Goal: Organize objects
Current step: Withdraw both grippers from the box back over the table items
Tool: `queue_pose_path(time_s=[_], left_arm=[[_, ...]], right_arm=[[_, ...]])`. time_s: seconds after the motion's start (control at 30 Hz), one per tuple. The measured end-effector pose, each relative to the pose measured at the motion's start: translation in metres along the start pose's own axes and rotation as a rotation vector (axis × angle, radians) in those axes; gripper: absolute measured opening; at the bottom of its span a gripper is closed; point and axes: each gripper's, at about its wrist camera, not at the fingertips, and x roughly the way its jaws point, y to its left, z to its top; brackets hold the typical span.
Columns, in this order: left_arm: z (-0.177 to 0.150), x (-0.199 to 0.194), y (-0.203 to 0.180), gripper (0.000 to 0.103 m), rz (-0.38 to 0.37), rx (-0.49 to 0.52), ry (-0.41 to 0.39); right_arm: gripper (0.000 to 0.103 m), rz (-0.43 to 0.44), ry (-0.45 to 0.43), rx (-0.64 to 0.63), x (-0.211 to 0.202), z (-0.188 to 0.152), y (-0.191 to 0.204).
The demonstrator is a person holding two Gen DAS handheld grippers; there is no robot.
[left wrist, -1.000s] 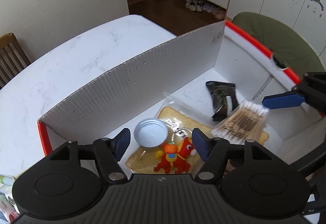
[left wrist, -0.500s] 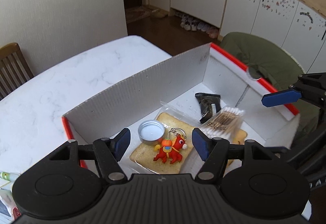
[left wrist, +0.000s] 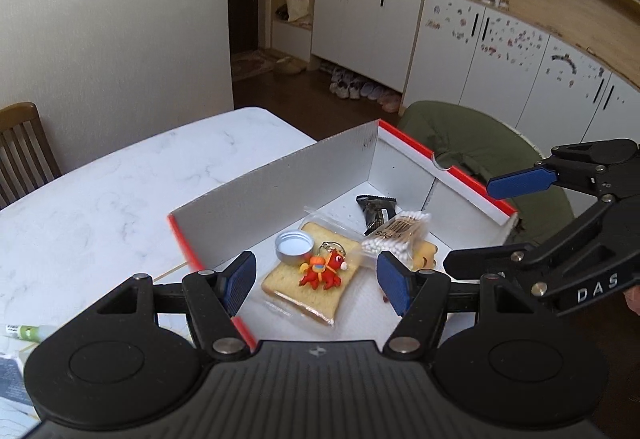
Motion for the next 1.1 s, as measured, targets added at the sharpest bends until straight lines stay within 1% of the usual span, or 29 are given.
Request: queue_pose_path(time_s=[0.07,0.1,0.13,0.17,0.27,0.37,0.43,0.63,0.77,0.9,1.0,1.07,1.1], left_arm=[[-0.005,-0.011,0.005,0.066,0.003,0.009,-0.016],[-0.009,-0.017,0.007,0.068,0.006,0.015,-0.025],[-0.012,-0.023,0.01,0.073,0.008,0.02,-0.033],[-0.016,-0.029,0.013,0.075,0.007,0.022,-0.04],[-0.026,-0.047,0.02,0.077,-0.004,0.034,-0.057],[-0.037,-0.062,0.027,0.077,-0.006,0.052,-0.067],[-0.046,-0.071,0.031,0.08,-0.002,0.058,-0.072],[-0.074,-0.094,0.051,0.082,0.0,0.041,-0.068],[-0.093,-0.105,0.069,0.084,0.011,0.016,-0.058],[-0.113,-0.115,0.089,0.085,0.034,-0.011,-0.053],[-0.128,-0.12,0.107,0.091,0.041,-0.045,-0.053],[-0.138,-0.122,0.117,0.101,0.05,-0.055,-0.048],[-0.143,-0.124,0.122,0.103,0.057,-0.055,-0.048]], right_arm=[[0.092,0.002,-0.006,0.007,-0.003,0.0,0.009],[0.093,0.004,-0.01,0.013,-0.005,-0.001,0.014],[0.093,0.009,-0.013,0.019,-0.006,-0.001,0.018],[0.093,0.012,-0.016,0.025,-0.008,-0.002,0.024],[0.093,0.025,-0.024,0.042,-0.01,-0.003,0.039],[0.096,0.044,-0.036,0.056,-0.012,-0.004,0.056],[0.098,0.059,-0.047,0.061,-0.013,-0.006,0.068],[0.102,0.119,-0.074,0.082,-0.01,-0.008,0.102],[0.102,0.141,-0.09,0.104,-0.006,-0.008,0.123],[0.102,0.144,-0.079,0.1,0.002,-0.01,0.143],[0.102,0.146,-0.061,0.1,0.01,-0.011,0.156],[0.102,0.145,-0.051,0.101,0.015,-0.012,0.163],[0.102,0.144,-0.045,0.103,0.018,-0.012,0.167]])
